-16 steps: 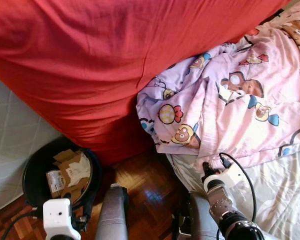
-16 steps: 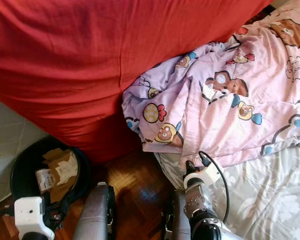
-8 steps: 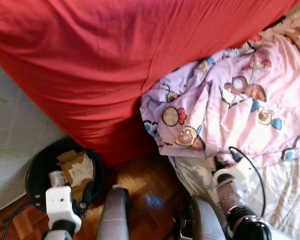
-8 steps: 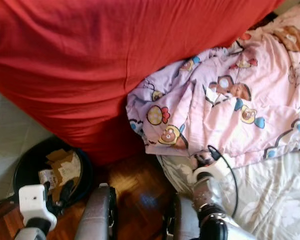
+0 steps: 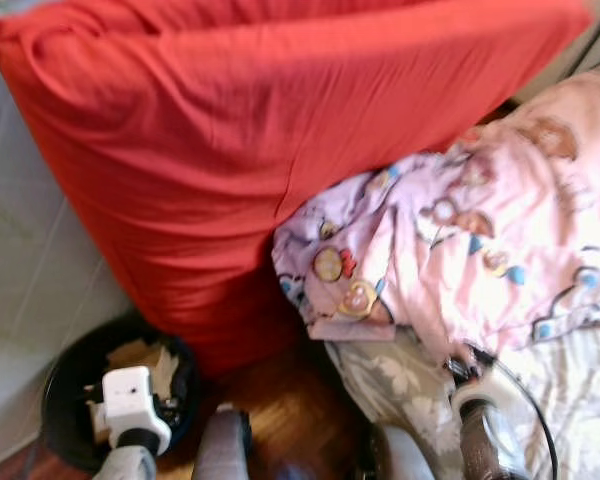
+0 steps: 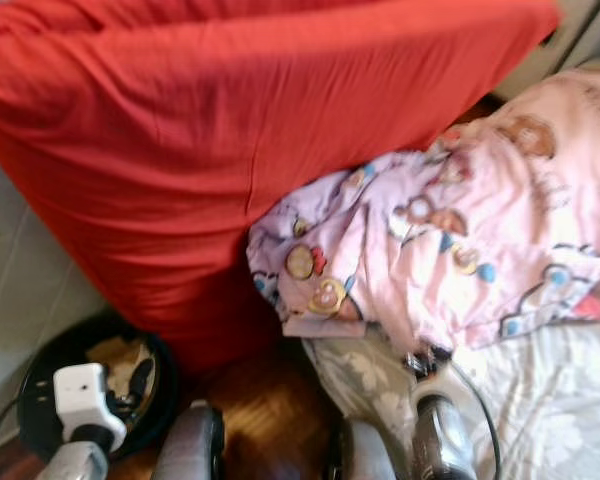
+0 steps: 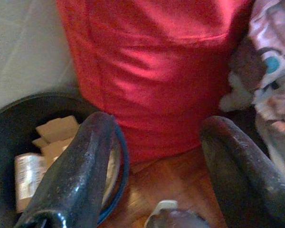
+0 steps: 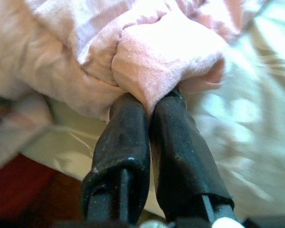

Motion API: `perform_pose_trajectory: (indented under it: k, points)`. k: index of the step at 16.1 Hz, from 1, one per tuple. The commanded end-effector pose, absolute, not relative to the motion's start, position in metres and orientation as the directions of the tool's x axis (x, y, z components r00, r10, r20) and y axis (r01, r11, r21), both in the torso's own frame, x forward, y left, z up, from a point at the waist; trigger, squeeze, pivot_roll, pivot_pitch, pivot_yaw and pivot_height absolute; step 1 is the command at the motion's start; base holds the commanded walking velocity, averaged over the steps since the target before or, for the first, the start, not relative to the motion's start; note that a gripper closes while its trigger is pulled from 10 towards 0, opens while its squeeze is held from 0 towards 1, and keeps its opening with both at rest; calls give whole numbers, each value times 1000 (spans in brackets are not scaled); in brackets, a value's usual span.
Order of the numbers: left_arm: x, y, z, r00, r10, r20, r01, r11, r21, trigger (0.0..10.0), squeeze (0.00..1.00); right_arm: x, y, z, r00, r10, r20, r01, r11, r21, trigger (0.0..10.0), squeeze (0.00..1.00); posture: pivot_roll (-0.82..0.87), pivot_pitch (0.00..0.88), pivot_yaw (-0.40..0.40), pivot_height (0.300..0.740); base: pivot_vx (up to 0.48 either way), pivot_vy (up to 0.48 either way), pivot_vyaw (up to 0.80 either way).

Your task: Clean up the room

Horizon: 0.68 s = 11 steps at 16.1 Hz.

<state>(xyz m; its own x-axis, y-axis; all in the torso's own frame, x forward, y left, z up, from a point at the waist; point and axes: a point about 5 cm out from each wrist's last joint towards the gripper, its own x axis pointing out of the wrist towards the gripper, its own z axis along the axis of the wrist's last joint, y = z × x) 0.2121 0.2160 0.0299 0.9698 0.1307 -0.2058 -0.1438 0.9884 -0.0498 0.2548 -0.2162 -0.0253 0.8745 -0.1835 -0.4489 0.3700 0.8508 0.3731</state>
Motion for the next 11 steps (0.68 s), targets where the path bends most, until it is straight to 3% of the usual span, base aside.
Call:
perform_pose_trajectory:
  k: [1, 2, 8, 11]
  points:
    - [207, 216, 22, 963, 136, -232, -154, 986, -62, 10000, 0, 252, -217, -25, 886, -171, -431, 337, 876, 345, 5490, 0, 114, 80, -39, 636, 0, 0, 0]
    - [207, 216, 19, 962, 136, -237, -156, 986, -66, 10000, 0, 251, -218, -25, 893, -167, -417, 325, 881, 344, 10000, 0, 108, 75, -35, 636, 0, 0, 0]
    - [208, 221, -6, 936, 170, -309, -213, 971, -111, 10000, 0, 267, -201, -9, 944, -86, -318, 192, 928, 318, 10000, 0, 98, 18, -39, 636, 0, 0, 0]
    - [207, 226, -12, 929, 184, -322, -227, 968, -102, 10000, 0, 270, -193, -6, 957, -41, -287, 137, 937, 320, 10000, 0, 95, 6, -44, 665, 0, 0, 0]
